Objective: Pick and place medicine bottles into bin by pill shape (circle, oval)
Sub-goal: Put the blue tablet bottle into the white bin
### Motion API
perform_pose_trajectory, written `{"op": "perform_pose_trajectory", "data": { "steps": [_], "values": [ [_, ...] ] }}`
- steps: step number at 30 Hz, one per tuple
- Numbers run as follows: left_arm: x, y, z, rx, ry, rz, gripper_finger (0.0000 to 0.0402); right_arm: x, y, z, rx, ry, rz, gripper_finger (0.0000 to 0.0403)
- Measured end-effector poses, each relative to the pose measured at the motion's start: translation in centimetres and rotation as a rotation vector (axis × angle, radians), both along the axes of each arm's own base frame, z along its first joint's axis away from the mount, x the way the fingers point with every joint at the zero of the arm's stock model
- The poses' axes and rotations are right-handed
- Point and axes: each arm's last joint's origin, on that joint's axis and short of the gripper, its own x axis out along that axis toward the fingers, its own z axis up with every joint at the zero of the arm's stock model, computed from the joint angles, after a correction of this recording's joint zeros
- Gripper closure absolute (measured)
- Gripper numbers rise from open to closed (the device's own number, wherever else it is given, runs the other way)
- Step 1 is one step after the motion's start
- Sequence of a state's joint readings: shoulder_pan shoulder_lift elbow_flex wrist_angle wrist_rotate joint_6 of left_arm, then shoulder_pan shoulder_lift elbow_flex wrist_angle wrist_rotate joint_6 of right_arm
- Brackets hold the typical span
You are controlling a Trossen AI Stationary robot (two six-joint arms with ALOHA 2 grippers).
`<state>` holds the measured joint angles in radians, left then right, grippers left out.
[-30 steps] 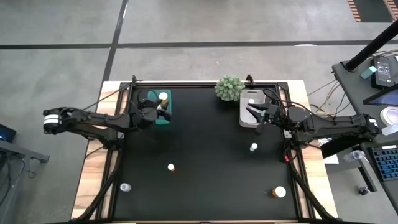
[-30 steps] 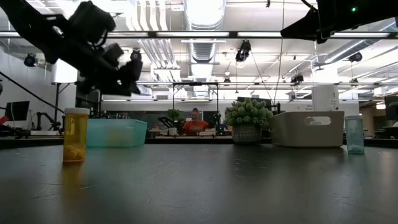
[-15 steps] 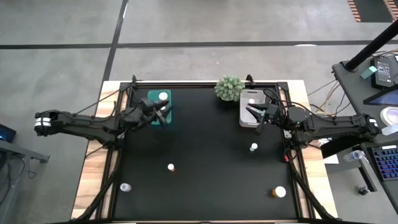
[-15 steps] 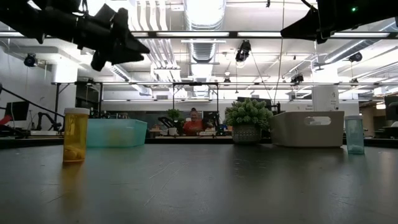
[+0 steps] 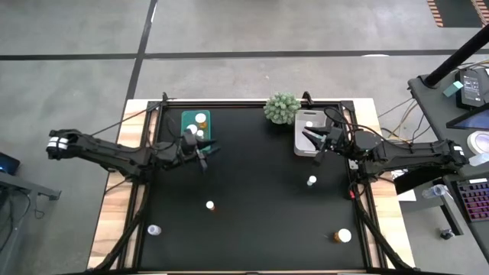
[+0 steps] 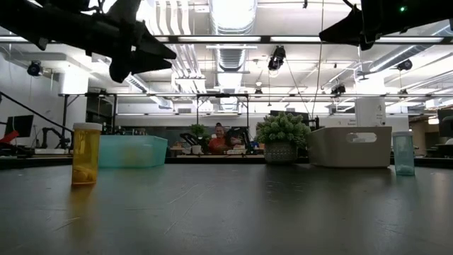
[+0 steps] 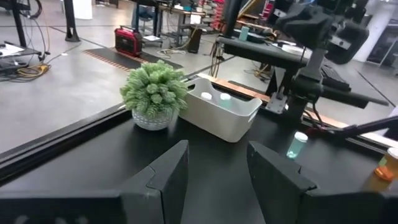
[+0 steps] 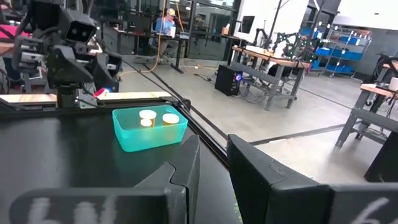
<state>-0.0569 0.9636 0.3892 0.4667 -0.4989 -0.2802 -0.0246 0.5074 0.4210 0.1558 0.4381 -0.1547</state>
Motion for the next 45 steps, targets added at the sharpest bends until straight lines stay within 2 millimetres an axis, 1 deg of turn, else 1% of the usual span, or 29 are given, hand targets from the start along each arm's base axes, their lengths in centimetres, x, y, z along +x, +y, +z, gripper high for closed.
{"op": "perform_pose_trajectory", "data": {
  "steps": [11,17,19,23,26,29,35,37,40,45],
  "values": [
    [1.1,-0.1,-1.8,0.006,0.099,0.001,0.0255,0.0,0.0,0.0,0.077,-0.038,-0.002,0.0330],
    [1.4,-0.1,-2.4,0.008,0.129,0.002,0.0255,0.0,0.0,0.0,0.146,-0.071,0.004,0.0330],
    [1.4,-0.1,-2.5,0.008,0.132,0.003,0.0255,0.1,0.1,0.0,0.176,-0.080,0.047,0.0330],
    [1.4,-0.1,-2.4,0.014,0.133,0.003,0.0255,0.2,0.6,0.0,0.266,-0.096,0.197,0.0330],
    [1.4,-0.1,-2.4,0.014,0.133,0.003,0.0255,0.3,0.9,-0.2,0.367,-0.096,0.301,0.0330],
    [1.4,-0.1,-2.5,0.015,0.135,0.003,0.0255,0.6,1.1,-0.5,0.478,-0.085,0.348,0.0330],
    [1.4,0.0,-2.4,0.038,0.145,0.001,0.0255,1.8,1.7,-1.6,0.622,-0.016,0.395,0.0330],
    [1.4,0.0,-2.4,0.038,0.143,0.001,0.0255,2.2,1.9,-1.7,0.666,0.024,0.389,0.0330],
    [1.5,0.0,-2.2,0.038,0.128,0.001,0.0255,2.9,2.3,-1.1,0.737,0.094,0.367,0.0331],
    [1.6,0.0,-1.7,0.083,0.097,-0.005,0.0255,3.8,3.0,0.1,0.866,0.296,0.278,0.0331]
  ]
}}
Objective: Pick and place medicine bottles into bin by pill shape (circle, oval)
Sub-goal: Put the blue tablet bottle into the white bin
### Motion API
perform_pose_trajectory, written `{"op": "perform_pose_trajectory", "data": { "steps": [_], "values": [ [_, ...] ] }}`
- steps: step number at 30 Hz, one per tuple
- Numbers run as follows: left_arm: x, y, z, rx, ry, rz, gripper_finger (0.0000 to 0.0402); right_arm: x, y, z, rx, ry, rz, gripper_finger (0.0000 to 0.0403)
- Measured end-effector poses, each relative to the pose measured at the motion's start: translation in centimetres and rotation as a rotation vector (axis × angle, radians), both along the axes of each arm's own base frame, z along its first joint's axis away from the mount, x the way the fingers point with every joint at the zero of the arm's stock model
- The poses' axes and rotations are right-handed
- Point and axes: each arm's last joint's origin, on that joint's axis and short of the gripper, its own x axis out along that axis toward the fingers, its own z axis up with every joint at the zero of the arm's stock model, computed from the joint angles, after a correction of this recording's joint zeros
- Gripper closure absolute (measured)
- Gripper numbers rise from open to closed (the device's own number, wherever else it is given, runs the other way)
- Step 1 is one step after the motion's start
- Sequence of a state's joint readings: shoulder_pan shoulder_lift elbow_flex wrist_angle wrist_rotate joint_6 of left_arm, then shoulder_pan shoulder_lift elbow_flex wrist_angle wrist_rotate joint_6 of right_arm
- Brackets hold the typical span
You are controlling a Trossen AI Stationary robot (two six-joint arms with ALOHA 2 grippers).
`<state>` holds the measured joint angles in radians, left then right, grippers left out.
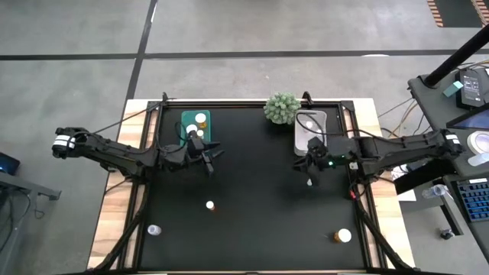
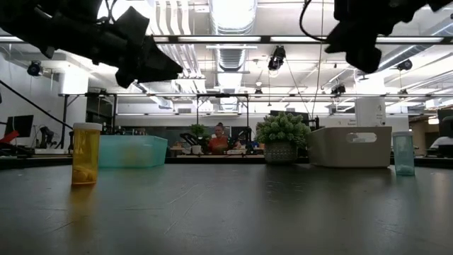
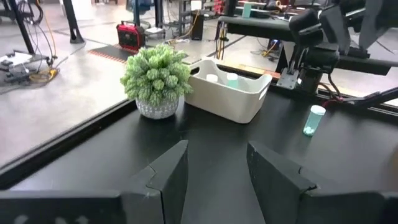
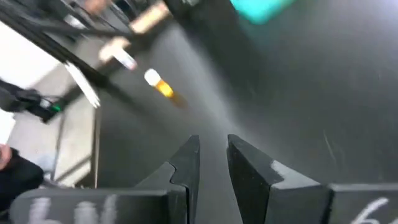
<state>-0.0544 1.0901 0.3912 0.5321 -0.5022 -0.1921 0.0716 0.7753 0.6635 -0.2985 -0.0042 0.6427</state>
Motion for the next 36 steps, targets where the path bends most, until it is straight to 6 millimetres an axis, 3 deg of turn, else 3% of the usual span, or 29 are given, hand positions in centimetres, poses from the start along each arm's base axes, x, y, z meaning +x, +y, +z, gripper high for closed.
{"op": "perform_pose_trajectory", "data": {
  "steps": [12,20,30,36],
  "values": [
    [0.1,0.0,0.7,0.057,-0.046,-0.008,0.0255,1.9,2.9,2.1,0.140,0.520,-0.077,0.0335],
    [0.1,0.0,0.7,0.066,-0.041,-0.009,0.0255,1.8,4.3,2.3,0.124,0.859,-0.188,0.0335],
    [0.1,0.0,0.7,0.086,-0.031,-0.012,0.0255,1.3,4.2,0.2,0.115,0.975,-0.263,0.0330],
    [0.1,0.0,0.7,0.086,-0.030,-0.012,0.0255,0.8,4.0,-1.1,0.122,1.020,-0.314,0.0282]
  ]
}}
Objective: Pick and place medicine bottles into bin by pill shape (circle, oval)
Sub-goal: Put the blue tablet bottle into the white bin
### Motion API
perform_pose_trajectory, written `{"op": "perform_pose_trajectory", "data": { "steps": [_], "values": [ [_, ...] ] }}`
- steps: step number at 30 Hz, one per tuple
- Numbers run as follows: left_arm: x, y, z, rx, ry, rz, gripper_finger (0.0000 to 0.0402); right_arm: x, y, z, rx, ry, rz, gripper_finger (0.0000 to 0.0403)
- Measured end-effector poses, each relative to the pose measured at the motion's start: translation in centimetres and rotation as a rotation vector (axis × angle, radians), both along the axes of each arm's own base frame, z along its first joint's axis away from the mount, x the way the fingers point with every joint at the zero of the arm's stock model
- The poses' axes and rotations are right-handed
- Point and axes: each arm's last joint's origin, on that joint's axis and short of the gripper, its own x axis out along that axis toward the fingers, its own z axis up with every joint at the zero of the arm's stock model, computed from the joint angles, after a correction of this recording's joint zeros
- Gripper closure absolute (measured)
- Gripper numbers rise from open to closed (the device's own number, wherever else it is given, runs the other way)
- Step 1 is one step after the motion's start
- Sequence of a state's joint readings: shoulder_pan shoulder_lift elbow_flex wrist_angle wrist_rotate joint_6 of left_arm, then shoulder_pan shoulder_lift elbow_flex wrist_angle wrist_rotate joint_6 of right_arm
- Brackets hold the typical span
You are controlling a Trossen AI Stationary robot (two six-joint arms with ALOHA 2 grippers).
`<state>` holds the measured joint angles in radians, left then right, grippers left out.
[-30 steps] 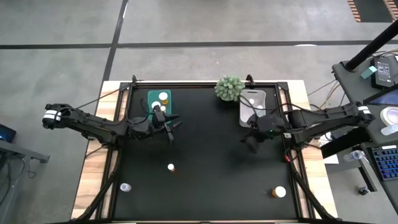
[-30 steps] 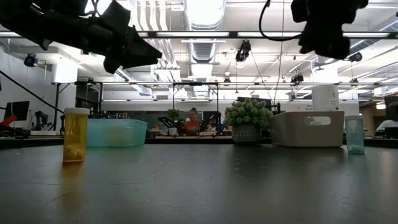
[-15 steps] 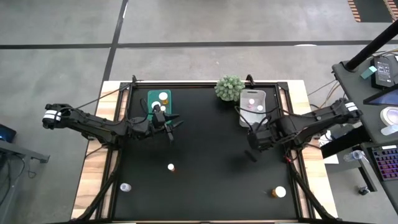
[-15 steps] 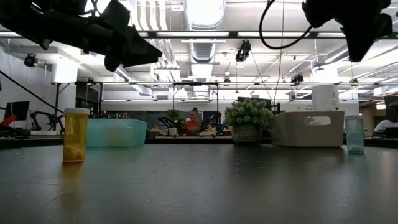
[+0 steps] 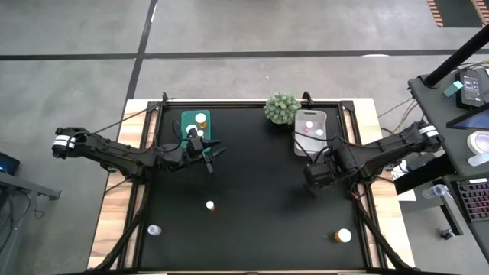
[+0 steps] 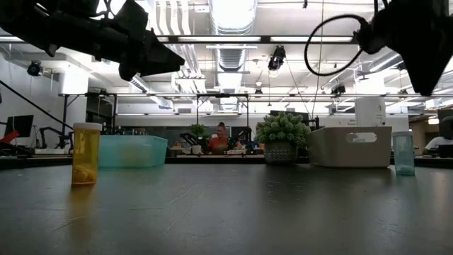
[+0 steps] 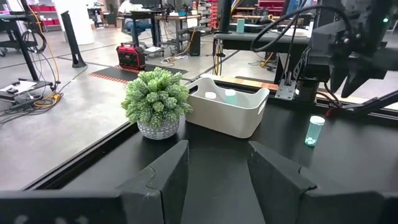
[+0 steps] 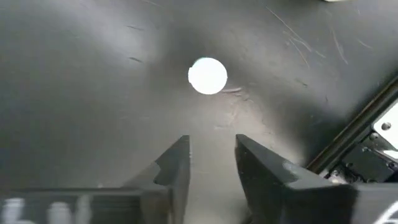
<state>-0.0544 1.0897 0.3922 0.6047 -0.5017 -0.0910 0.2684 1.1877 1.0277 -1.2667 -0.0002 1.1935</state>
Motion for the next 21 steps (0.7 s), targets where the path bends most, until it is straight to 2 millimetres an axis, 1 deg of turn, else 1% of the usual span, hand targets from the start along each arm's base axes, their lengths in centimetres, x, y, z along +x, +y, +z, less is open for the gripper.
{"op": "perform_pose_trajectory", "data": {
  "steps": [6,12,16,21],
  "values": [
    [0.0,0.0,0.0,0.003,0.002,0.000,0.0255,-0.4,-0.2,-1.7,-0.022,0.048,-0.029,0.0205],
    [0.0,0.0,0.0,0.003,0.001,0.000,0.0255,0.2,-0.2,-2.9,-0.047,-0.039,-0.034,0.0144],
    [0.0,0.0,0.1,0.004,-0.005,-0.001,0.0255,0.7,-0.5,-3.8,-0.093,-0.055,-0.053,0.0123],
    [0.0,0.0,0.1,0.024,-0.002,-0.002,0.0255,1.2,-1.0,-5.5,-0.100,-0.036,-0.057,0.0118]
  ]
}}
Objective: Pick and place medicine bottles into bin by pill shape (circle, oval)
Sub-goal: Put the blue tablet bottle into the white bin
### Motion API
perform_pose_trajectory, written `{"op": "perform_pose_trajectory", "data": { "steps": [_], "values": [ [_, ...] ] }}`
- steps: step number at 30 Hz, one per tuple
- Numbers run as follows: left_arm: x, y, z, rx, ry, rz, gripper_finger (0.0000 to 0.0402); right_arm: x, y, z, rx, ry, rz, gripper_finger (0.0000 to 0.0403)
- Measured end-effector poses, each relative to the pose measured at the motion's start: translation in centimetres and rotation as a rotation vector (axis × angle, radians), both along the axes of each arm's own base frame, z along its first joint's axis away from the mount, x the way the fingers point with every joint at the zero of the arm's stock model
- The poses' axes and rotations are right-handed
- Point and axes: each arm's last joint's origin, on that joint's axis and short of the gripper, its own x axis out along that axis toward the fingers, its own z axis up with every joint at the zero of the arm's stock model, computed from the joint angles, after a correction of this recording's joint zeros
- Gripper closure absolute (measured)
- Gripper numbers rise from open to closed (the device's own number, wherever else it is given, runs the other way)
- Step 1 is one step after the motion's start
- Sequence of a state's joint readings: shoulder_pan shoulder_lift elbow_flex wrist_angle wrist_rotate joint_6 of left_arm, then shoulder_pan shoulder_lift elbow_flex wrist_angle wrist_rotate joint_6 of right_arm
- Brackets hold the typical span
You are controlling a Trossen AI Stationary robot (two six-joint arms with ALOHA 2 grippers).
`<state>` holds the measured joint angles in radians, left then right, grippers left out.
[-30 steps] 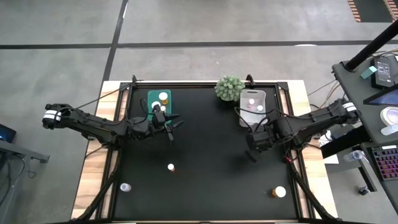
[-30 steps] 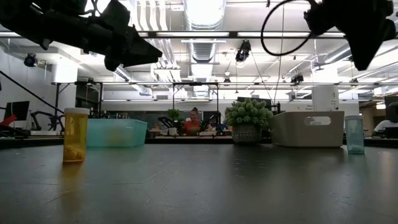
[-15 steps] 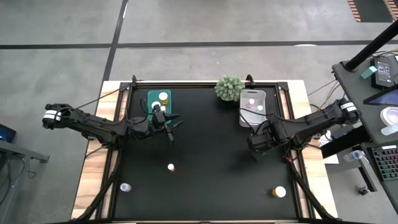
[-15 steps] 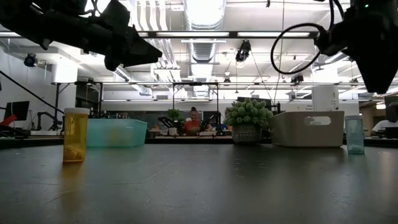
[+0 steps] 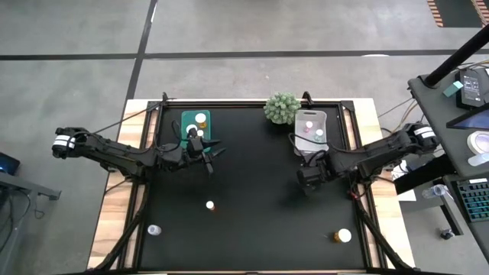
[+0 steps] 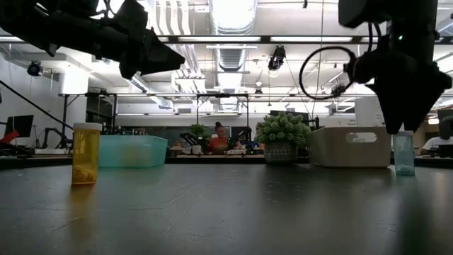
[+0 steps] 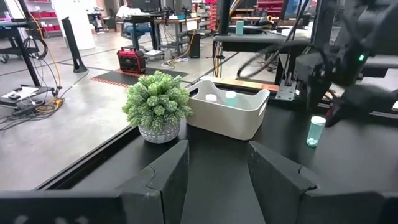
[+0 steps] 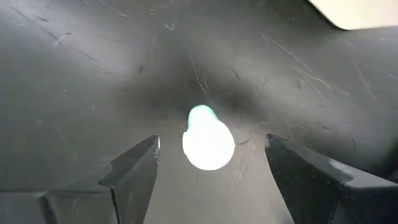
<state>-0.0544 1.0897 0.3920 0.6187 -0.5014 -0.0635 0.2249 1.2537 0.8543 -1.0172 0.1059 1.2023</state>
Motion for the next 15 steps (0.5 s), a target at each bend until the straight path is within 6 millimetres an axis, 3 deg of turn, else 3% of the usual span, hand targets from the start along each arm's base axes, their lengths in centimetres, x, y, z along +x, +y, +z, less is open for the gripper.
{"op": "perform_pose_trajectory", "data": {
  "steps": [5,15],
  "values": [
    [0.0,0.0,0.0,0.001,-0.002,0.000,0.0255,0.4,-0.1,-1.2,-0.004,0.055,0.024,0.0134],
    [0.0,0.0,0.0,0.001,-0.002,0.001,0.0255,0.9,-0.1,-2.2,-0.012,0.091,0.043,0.0226]
  ]
}}
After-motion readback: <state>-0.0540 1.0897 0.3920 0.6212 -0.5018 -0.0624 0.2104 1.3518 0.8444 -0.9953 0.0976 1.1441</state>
